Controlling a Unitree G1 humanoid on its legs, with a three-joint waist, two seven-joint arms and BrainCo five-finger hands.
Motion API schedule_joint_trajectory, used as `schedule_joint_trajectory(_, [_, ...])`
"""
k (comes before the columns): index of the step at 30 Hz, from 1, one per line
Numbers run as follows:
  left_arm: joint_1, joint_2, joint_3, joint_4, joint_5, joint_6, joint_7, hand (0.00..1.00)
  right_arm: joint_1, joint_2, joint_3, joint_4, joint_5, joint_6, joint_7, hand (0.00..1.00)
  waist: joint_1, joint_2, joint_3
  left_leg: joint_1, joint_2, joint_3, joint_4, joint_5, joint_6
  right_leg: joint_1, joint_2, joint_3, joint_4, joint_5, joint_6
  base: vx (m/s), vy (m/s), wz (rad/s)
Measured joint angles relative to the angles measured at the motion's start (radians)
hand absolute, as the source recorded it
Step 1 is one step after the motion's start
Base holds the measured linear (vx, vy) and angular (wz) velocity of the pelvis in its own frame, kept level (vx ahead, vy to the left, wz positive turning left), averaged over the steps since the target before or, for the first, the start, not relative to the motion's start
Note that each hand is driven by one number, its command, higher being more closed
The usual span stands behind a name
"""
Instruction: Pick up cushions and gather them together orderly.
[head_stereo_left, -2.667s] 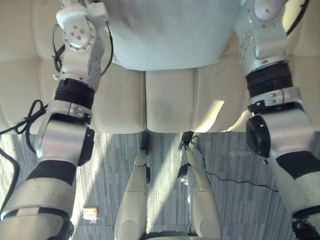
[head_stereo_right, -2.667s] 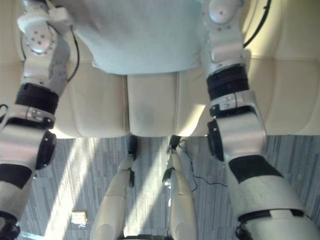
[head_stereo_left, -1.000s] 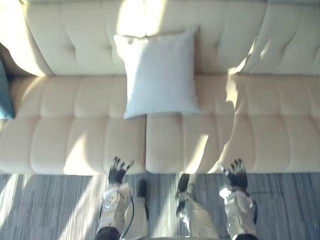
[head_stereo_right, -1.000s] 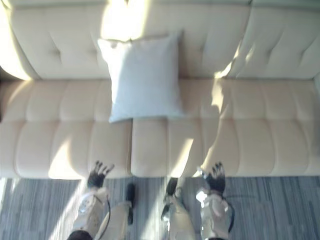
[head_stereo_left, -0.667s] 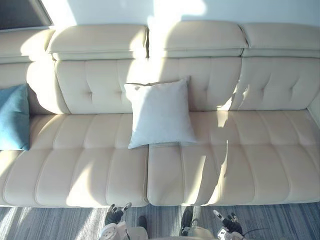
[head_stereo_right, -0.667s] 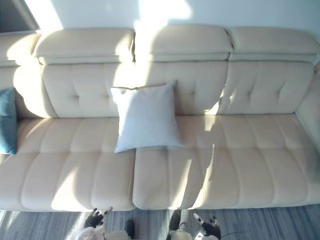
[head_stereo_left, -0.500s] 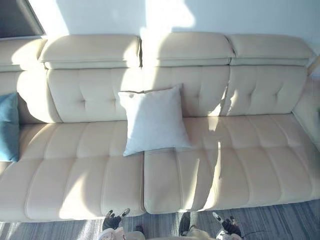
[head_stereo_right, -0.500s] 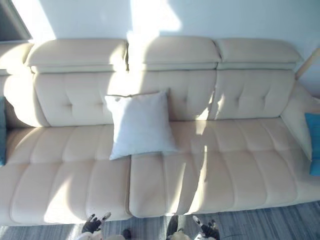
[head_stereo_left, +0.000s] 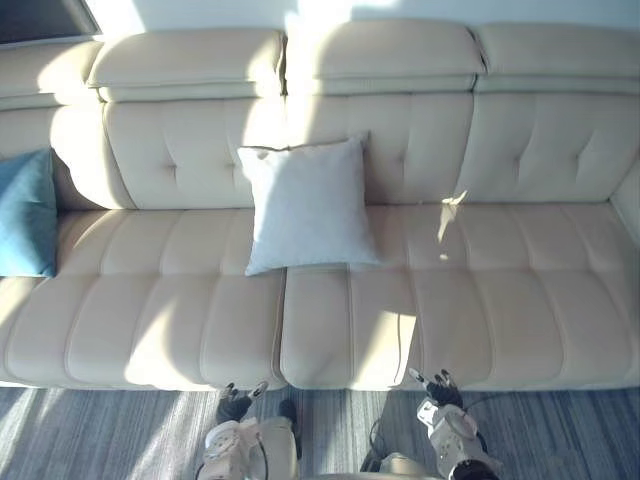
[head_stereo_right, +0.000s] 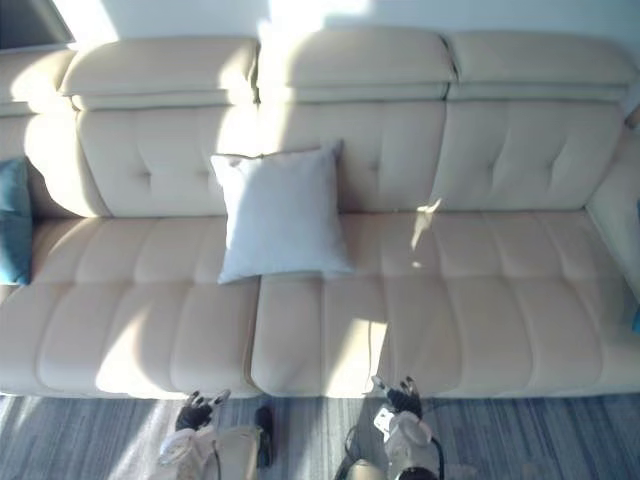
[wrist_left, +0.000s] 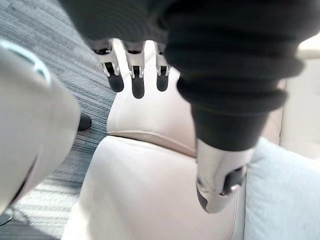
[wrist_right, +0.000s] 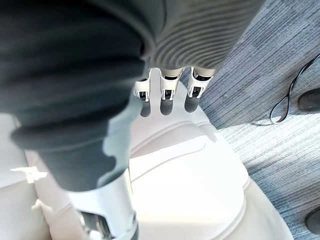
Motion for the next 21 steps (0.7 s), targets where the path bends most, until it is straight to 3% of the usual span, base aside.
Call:
schedule_joint_trajectory(3, [0.000, 0.005, -0.012, -0.014, 0.011, 0.002, -0.003, 0.00, 0.034, 0.000, 0.000, -0.001, -0.013, 0.000, -0.004, 0.00, -0.007, -0.012, 0.007, -0.015, 0.011, -0.013, 0.188, -0.131, 0.060, -0.010, -0.009, -0.036, -0.005, -0.006, -0.056, -0.16, -0.045, 0.16])
schedule_joint_trajectory(7, [0.010, 0.013, -0.023, -0.015, 0.022, 0.005, -0.016, 0.00, 0.087, 0.008, -0.002, 0.001, -0.038, 0.009, 0.003, 0.00, -0.013, -0.016, 0.001, 0.040, 0.033, -0.068, 0.400, -0.277, 0.028, -0.038, -0.020, -0.030, 0.013, 0.012, -0.054, -0.12, 0.087, 0.00])
schedule_joint_trajectory(9, [0.020, 0.014, -0.022, -0.003, 0.034, 0.007, -0.018, 0.00, 0.096, 0.009, -0.008, 0.004, -0.039, 0.012, 0.012, 0.00, -0.031, -0.008, -0.006, 0.110, 0.016, -0.070, 0.293, -0.307, -0.001, -0.046, -0.023, -0.025, 0.010, 0.028, -0.029, -0.08, 0.175, 0.09])
schedule_joint_trajectory(12, [0.038, 0.037, -0.032, 0.028, 0.041, 0.009, -0.018, 0.00, 0.089, 0.017, -0.044, 0.074, -0.040, 0.018, 0.032, 0.00, -0.055, -0.021, -0.047, 0.188, -0.033, -0.076, 0.043, -0.278, 0.006, -0.048, -0.018, -0.012, -0.103, 0.111, 0.002, -0.06, 0.175, 0.03])
schedule_joint_trajectory(16, [0.047, 0.065, -0.053, 0.063, 0.054, 0.013, -0.018, 0.00, 0.082, 0.004, -0.046, 0.094, -0.075, 0.024, 0.033, 0.00, -0.060, -0.005, -0.052, 0.233, -0.063, -0.060, -0.018, -0.248, 0.032, 0.017, -0.007, 0.008, -0.236, 0.204, 0.023, -0.03, 0.137, -0.14])
schedule_joint_trajectory(21, [0.055, 0.099, -0.061, 0.074, 0.079, 0.025, -0.019, 0.00, 0.078, 0.003, -0.068, 0.132, -0.114, 0.031, 0.039, 0.00, -0.061, -0.003, -0.054, 0.255, -0.097, -0.066, -0.076, -0.207, 0.053, 0.064, -0.005, 0.009, -0.352, 0.282, 0.030, -0.04, 0.078, 0.01])
